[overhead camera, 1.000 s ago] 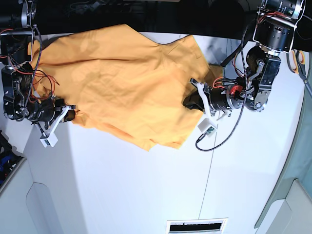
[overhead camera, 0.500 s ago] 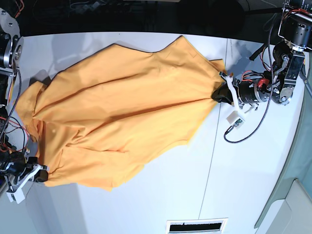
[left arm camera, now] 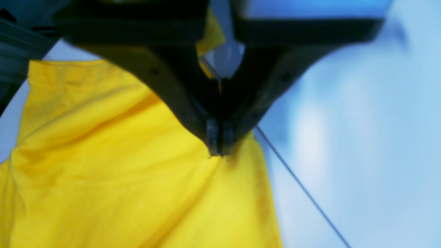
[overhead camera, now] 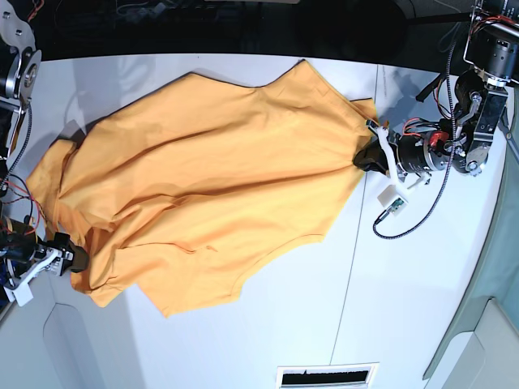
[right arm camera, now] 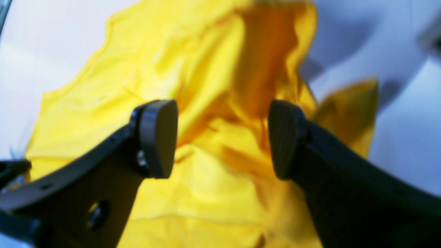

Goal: Layout the t-shirt on the table in an organized manner, then fold the t-shirt properly
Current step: 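Grasp the shirt's opposite ends with both grippers and pull them apart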

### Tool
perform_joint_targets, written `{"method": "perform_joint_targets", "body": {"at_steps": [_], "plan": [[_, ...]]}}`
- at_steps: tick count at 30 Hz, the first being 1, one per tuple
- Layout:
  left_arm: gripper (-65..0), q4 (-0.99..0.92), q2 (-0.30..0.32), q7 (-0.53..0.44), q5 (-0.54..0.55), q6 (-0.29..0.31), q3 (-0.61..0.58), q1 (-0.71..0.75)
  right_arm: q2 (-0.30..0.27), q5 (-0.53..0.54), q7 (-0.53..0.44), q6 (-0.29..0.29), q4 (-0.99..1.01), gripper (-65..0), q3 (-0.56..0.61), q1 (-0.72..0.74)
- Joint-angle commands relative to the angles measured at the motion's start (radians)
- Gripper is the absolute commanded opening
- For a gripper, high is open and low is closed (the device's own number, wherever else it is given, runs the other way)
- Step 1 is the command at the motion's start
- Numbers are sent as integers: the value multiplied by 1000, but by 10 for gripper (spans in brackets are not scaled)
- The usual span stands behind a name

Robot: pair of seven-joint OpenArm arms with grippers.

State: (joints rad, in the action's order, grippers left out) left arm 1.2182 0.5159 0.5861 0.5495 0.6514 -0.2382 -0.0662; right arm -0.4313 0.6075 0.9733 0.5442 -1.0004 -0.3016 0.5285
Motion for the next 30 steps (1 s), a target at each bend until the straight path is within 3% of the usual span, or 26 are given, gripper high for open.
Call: {"method": "perform_joint_targets", "body": {"at_steps": [1, 4, 6, 12, 18, 23, 25, 30], "plan": [[-625, 9, 19, 8, -7, -5, 5, -12, -19, 13, -14, 2, -27, -247, -37, 3], [-533, 14, 42, 32, 72, -11, 5, -17, -17, 14, -14, 3, -74, -247, -129, -77], [-496, 44, 63, 31, 154, 19, 5, -17, -14, 19, -12, 2, -136, -247, -177, -136], [-494, 179, 64, 31, 172, 29, 15, -20, 2, 31, -5, 3, -301, -247, -186, -290], [-494, 206, 62, 31, 172, 11, 15, -20, 93, -172, -137, -8, -309, -247, -161, -344], [-494, 200, 25, 32, 150, 10, 15, -22, 127, -213, -180, -55, -309, -249, -161, -340], [-494, 174, 4, 27, 126, -3, 15, -23, 127, -255, -188, -83, -309, -296, -161, -341], [-494, 72, -40, -7, 101, -34, 15, -39, 127, -311, -189, -104, -309, -530, -161, -341]]}}
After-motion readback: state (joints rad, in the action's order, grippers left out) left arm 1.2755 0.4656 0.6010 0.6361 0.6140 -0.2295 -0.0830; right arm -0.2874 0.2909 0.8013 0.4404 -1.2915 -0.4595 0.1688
